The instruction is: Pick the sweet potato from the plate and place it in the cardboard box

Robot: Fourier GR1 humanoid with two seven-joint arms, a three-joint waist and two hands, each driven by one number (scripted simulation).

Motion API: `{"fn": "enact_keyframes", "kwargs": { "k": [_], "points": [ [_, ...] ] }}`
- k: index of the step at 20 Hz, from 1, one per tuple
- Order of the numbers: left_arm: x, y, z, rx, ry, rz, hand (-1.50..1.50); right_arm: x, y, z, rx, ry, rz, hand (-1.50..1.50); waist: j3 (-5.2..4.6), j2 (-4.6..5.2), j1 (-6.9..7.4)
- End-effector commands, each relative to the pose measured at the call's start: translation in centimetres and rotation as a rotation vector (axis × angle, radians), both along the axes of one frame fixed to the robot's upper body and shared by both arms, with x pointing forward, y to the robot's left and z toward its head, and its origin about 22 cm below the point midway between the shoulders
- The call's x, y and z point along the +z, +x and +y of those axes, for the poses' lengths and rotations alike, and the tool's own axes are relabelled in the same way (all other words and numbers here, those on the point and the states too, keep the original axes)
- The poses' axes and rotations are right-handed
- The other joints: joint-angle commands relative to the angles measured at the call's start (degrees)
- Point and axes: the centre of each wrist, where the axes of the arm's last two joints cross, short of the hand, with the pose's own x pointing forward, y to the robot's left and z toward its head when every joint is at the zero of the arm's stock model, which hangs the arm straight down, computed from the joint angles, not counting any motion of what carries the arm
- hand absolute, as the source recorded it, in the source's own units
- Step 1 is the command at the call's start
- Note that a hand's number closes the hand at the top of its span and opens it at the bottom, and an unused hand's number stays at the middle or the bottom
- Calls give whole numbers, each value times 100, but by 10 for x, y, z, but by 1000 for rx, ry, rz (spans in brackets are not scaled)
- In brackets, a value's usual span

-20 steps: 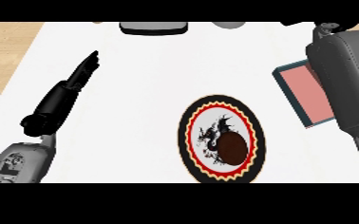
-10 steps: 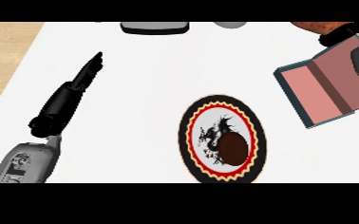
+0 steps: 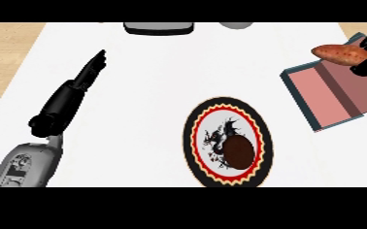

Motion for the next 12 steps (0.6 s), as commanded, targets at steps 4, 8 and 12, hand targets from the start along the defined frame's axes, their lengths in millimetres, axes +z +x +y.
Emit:
{"fn": "enact_keyframes", "kwargs": {
  "k": [4,8,12],
  "points": [
    [6,-2,-2,2,-15,5,0,-18,-12,-13,181,148,-36,-150,1,-20,-8],
    [0,-3,-4,-12,-4,12,0,4,-12,-18,194,223,-403,-150,12,-31,-51],
    [-4,-6,2,19,-12,14,0,20,-17,-32,55,533,-794,-150,33,-93,-208]
  ]
}}
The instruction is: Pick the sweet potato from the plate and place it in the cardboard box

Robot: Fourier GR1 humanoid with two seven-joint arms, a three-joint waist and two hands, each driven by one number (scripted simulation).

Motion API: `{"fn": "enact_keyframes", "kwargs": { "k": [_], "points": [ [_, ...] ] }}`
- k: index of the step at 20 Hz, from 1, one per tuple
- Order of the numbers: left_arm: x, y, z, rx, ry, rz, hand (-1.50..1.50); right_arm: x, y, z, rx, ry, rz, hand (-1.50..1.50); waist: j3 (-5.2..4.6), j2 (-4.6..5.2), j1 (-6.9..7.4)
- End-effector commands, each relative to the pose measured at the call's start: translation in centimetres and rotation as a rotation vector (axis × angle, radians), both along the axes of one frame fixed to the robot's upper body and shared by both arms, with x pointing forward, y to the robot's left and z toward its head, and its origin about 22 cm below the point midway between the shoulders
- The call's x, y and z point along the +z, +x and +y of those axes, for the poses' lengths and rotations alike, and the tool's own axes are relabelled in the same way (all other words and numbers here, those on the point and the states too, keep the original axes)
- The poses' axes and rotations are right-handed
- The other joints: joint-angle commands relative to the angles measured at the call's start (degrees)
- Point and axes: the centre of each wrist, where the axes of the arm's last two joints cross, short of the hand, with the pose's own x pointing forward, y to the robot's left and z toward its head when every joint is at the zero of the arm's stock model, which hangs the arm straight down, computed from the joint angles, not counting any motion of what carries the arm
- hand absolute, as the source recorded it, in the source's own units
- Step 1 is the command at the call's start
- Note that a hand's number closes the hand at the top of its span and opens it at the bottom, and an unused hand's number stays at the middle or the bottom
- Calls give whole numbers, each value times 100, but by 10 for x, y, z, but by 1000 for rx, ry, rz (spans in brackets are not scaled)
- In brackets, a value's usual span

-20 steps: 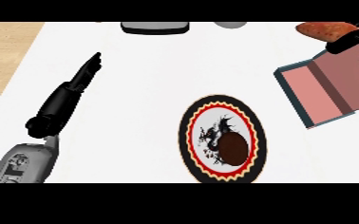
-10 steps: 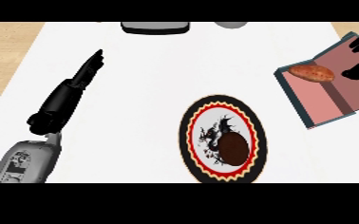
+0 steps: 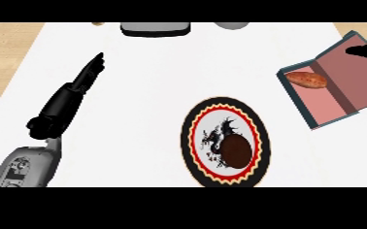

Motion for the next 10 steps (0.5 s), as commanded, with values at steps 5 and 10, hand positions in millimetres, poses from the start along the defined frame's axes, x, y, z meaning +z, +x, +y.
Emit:
{"fn": "enact_keyframes", "kwargs": {
  "k": [5,10],
  "points": [
    [0,-6,-5,-4,-10,-18,0,-17,-31,-45,-242,432,-411,-150,-5,26,33],
    [2,-2,4,-7,1,-22,0,-28,-62,-82,-323,456,-497,-150,-11,55,96]
  ]
}}
